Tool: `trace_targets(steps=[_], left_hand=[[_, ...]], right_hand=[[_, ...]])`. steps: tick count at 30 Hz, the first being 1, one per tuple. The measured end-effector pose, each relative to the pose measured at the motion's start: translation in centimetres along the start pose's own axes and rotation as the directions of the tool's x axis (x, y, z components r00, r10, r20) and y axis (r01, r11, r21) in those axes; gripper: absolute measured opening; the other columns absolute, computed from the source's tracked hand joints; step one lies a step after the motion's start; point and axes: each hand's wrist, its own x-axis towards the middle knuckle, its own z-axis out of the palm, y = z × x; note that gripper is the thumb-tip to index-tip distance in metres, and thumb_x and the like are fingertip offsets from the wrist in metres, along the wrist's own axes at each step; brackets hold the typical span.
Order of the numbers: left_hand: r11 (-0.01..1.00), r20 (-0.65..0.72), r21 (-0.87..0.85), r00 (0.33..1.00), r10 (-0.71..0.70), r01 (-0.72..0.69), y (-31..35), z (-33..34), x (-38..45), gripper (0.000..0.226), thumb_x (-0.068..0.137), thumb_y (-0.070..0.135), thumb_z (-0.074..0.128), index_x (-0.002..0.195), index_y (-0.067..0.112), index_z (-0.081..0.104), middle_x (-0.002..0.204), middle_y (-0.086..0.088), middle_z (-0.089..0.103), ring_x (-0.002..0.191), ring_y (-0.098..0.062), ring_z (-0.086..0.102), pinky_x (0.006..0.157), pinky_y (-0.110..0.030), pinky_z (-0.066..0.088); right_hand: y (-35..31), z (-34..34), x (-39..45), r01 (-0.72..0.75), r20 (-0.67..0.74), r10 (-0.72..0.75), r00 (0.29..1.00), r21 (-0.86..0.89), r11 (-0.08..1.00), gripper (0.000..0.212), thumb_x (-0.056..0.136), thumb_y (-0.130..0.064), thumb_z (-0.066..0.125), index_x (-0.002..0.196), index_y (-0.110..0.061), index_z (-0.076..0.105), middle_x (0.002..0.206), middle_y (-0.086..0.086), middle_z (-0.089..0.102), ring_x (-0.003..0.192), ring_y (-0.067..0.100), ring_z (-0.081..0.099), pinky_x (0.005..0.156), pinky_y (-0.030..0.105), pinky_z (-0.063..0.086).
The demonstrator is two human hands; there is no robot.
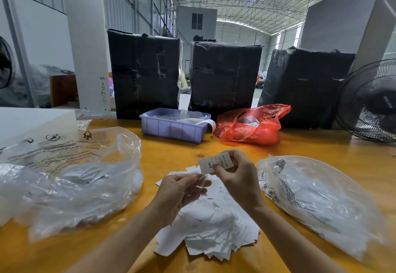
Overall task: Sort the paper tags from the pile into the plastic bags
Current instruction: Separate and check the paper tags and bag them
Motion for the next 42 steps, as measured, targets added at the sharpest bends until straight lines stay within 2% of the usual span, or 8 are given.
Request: trace_targets(steps=[6,11,15,20,25,30,37,42], left_hand=[[0.999,-0.033,0.048,0.999,0.023,-0.021,-0.2,-0.3,0.1,0.017,0.093,0.014,0.056,0.09,0.007,0.071,0.087,-0.009,0.075,0.069,-0.013,0.07,0.059,-0.019,0.053],[0.992,-0.056,0.099,0.995,0.082,-0.077,-0.3,-0.4,0.2,0.016,0.09,0.019,0.059,0.092,0.01,0.072,0.085,-0.008,0.075,0.069,-0.012,0.069,0.061,-0.02,0.051],[0.992,-0.129,0.099,0.987,0.096,-0.084,-0.5,-0.6,0.4,0.013,0.089,0.018,0.061,0.092,0.011,0.071,0.079,-0.008,0.074,0.068,-0.012,0.069,0.062,-0.021,0.049],[0.997,-0.145,0.045,0.987,0.076,-0.07,-0.6,-0.6,0.5,0.014,0.09,0.012,0.06,0.088,0.004,0.071,0.077,-0.01,0.073,0.064,-0.014,0.065,0.058,-0.022,0.052],[0.997,-0.134,0.038,0.989,0.069,-0.065,-0.7,-0.5,0.5,0.017,0.09,0.013,0.06,0.084,0.001,0.071,0.072,-0.01,0.071,0.061,-0.013,0.062,0.056,-0.021,0.053],[0.995,-0.145,0.028,0.985,0.098,-0.095,-0.7,-0.5,0.6,0.019,0.087,0.016,0.063,0.09,0.0,0.072,0.084,-0.016,0.073,0.072,-0.019,0.068,0.068,-0.026,0.055],[0.988,-0.1,0.131,0.99,0.095,-0.082,-0.8,-0.2,0.4,0.016,0.086,0.016,0.064,0.081,0.005,0.072,0.071,-0.009,0.07,0.061,-0.014,0.063,0.058,-0.021,0.054],[0.992,-0.054,0.12,0.998,0.036,-0.029,-1.1,0.0,0.1,0.019,0.086,0.019,0.064,0.087,0.002,0.073,0.085,-0.015,0.073,0.074,-0.022,0.07,0.066,-0.028,0.057]], right_hand=[[-0.3,0.1,0.0,-0.05,0.03,0.048,0.998,0.068,0.996,0.027,0.076,0.005,0.071,0.083,-0.016,0.056,0.077,-0.012,0.062,0.076,0.009,0.067,0.061,0.019,0.056],[-0.4,-0.1,0.3,-0.122,0.148,0.113,0.983,0.056,0.991,0.021,0.077,0.006,0.069,0.09,-0.006,0.058,0.081,-0.01,0.063,0.07,0.011,0.066,0.058,0.018,0.054],[-0.4,-0.6,0.6,-0.308,0.289,0.279,0.916,0.06,0.949,0.023,0.076,0.004,0.072,0.095,-0.003,0.06,0.08,0.008,0.065,0.061,0.013,0.062,0.059,0.023,0.053],[-0.1,-0.9,0.7,-0.43,0.403,0.385,0.83,0.023,0.903,0.031,0.075,0.002,0.075,0.104,0.0,0.061,0.08,0.01,0.064,0.059,0.011,0.059,0.062,0.022,0.05],[-0.1,-0.8,0.7,-0.421,0.412,0.387,0.825,-0.009,0.907,0.031,0.078,0.001,0.073,0.106,0.0,0.061,0.079,0.011,0.063,0.064,0.015,0.057,0.071,0.035,0.047],[0.0,-0.8,0.7,-0.393,0.365,0.387,0.847,-0.06,0.917,0.03,0.077,0.001,0.073,0.105,-0.002,0.062,0.086,0.01,0.062,0.066,0.013,0.059,0.071,0.032,0.054],[0.0,-0.8,0.7,-0.385,0.401,0.368,0.839,-0.042,0.922,0.035,0.076,0.0,0.075,0.107,-0.001,0.06,0.087,0.014,0.063,0.069,0.015,0.06,0.069,0.027,0.053],[-0.2,-1.0,0.7,-0.382,0.457,0.365,0.811,-0.058,0.922,0.039,0.072,0.0,0.078,0.107,-0.001,0.059,0.082,0.014,0.066,0.064,0.015,0.062,0.067,0.028,0.053]])
